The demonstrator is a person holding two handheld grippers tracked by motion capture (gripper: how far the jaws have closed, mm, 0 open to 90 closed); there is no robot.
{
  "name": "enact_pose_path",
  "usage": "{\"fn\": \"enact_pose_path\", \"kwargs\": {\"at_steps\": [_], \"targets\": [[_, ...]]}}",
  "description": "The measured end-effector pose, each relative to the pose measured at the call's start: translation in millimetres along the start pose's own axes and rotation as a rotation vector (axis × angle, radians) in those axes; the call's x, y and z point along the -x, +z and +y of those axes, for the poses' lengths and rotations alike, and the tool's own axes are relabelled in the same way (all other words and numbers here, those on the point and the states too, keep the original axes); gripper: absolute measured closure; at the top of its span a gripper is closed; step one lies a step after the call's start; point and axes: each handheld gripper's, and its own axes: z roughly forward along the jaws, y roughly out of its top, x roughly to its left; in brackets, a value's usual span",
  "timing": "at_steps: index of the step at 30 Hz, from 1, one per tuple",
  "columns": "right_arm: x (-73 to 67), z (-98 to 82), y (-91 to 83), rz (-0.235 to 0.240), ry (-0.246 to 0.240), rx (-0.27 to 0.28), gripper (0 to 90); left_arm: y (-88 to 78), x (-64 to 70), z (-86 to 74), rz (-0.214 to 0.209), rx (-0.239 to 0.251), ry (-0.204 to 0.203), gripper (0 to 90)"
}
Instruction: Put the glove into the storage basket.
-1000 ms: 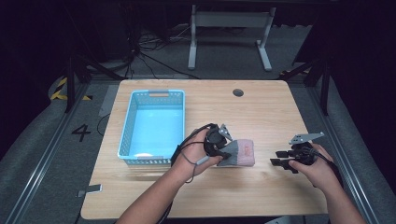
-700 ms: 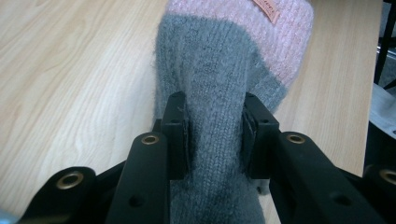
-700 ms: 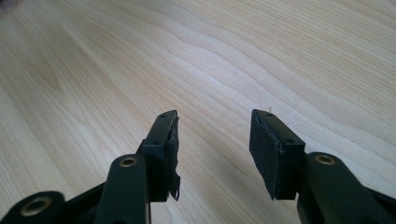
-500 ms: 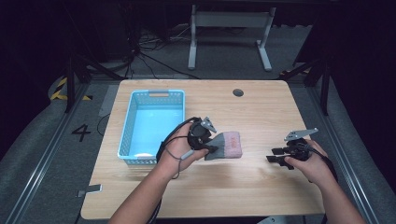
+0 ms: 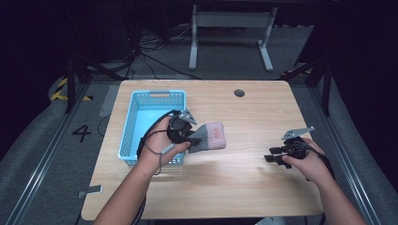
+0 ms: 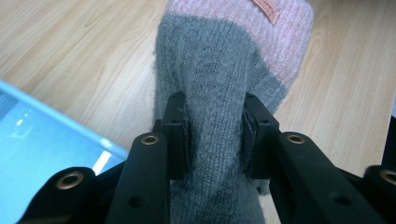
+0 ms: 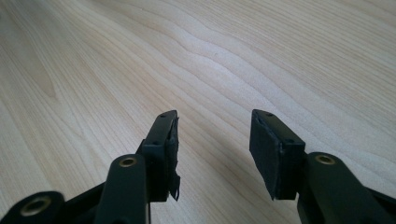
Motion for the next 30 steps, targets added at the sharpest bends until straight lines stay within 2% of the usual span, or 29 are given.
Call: {"fn": "enact_pose_path", "kwargs": {"at_steps": [14,20,27,30], "targets": [[2.6,-10.0,-1.7,-0.017,0.028,-0.004,53.0,-30.4,-42.4,-19.0,0.062,-0.026,-0.006,67.5],[2.6,-17.1,-7.2,-0.031,0.046,-0.002,53.0,-36.8,-58.8,-25.3,0.077,-0.028,-0.012,67.4],[1.8,-22.6,-11.1,-0.041,0.064,0.002,53.0,-38.5,-76.9,-31.5,0.088,-0.041,-0.028,67.4],[1.3,-24.7,-12.7,-0.046,0.066,0.003,53.0,-38.3,-84.7,-33.4,0.092,-0.033,-0.04,67.4]]}}
